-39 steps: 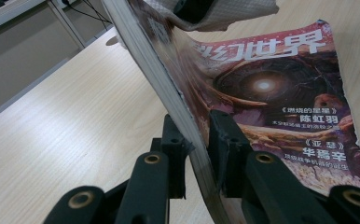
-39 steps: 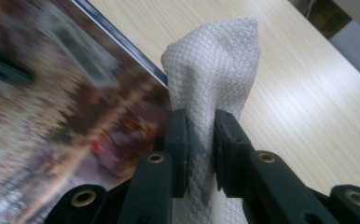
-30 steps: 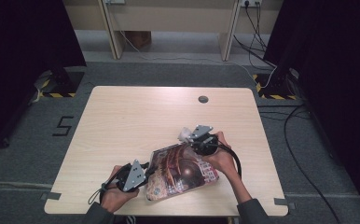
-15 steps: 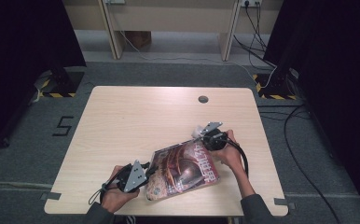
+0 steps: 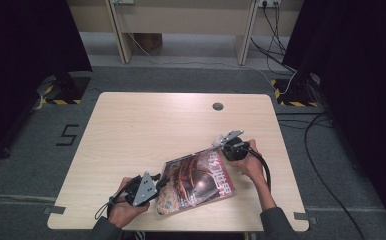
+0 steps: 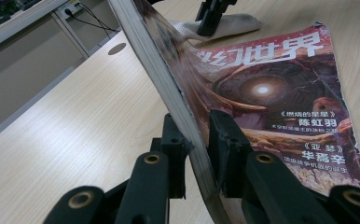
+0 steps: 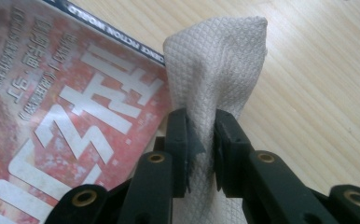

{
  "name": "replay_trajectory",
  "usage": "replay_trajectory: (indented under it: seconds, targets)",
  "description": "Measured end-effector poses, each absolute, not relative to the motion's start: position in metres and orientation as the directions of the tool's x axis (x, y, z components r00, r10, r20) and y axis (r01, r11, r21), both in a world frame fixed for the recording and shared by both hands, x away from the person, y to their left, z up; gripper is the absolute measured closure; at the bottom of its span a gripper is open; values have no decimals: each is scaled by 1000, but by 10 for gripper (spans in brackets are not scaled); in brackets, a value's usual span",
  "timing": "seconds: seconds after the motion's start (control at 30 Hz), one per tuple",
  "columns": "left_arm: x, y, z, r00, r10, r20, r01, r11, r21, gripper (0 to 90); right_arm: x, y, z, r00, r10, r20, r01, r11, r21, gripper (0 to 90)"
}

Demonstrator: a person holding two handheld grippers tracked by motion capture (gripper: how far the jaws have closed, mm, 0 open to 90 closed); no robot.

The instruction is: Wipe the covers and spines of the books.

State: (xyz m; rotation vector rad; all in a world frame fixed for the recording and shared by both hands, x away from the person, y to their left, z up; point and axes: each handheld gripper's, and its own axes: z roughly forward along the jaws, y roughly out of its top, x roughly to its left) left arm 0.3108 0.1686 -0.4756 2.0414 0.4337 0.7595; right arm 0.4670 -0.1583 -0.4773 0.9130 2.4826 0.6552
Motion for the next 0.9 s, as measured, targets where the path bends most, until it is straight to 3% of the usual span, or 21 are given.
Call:
replay_trajectory:
  seconds: [0.4, 0.9]
  targets:
    - [311, 169, -476, 751, 564, 343, 18, -537, 844, 763, 463, -188, -465, -643, 736, -211, 516, 620, 591, 778]
    - [311, 169, -476, 750, 567, 341, 21, -536, 844, 763, 425, -210, -446, -623, 749, -225, 481, 594, 644, 778]
